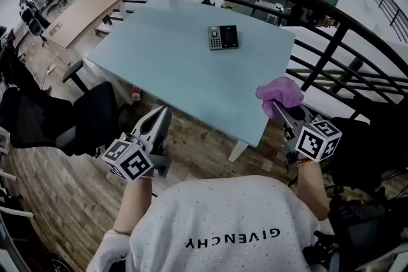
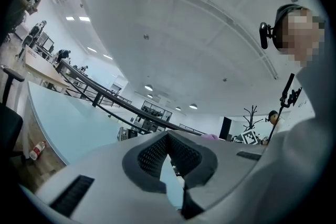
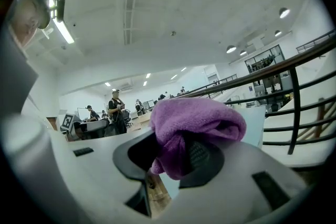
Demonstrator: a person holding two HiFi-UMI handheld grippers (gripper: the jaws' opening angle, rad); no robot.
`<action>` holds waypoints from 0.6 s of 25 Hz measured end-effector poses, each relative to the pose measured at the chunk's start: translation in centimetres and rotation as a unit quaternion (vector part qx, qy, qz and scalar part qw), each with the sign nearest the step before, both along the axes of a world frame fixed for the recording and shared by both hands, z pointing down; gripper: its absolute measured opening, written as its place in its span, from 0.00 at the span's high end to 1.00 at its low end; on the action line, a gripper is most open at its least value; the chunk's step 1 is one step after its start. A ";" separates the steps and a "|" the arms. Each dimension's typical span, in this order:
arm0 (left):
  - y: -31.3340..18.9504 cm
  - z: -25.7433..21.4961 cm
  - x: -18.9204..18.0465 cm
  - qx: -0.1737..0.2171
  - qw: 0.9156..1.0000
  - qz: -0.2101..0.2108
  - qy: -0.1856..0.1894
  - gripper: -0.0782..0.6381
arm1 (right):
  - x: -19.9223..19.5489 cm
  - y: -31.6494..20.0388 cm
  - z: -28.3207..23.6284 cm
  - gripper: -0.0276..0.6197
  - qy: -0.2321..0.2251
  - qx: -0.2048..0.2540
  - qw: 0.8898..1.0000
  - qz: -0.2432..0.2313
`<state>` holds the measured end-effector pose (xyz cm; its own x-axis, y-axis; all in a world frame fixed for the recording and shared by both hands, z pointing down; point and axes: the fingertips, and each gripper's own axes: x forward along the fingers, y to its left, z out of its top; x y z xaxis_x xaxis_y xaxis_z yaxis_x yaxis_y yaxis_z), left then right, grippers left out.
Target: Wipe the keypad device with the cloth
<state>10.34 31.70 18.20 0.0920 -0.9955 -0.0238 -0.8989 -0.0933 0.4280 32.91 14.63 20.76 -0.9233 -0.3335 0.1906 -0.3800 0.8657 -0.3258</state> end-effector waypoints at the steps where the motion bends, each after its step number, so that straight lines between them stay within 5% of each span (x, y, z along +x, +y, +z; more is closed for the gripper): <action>1: -0.6 0.3 0.2 -0.004 1.000 0.000 0.002 0.87 | 0.0 -0.6 0.4 0.80 0.000 -0.003 1.000 -0.001; 7: -3.6 0.5 0.9 -0.008 1.000 0.019 0.010 0.87 | -1.5 -3.0 1.7 0.80 -0.021 -0.031 0.999 -0.008; 15: -8.2 2.4 -1.9 -0.018 0.998 0.055 0.019 0.87 | -5.5 -4.0 4.3 0.80 0.007 -0.043 0.999 -0.012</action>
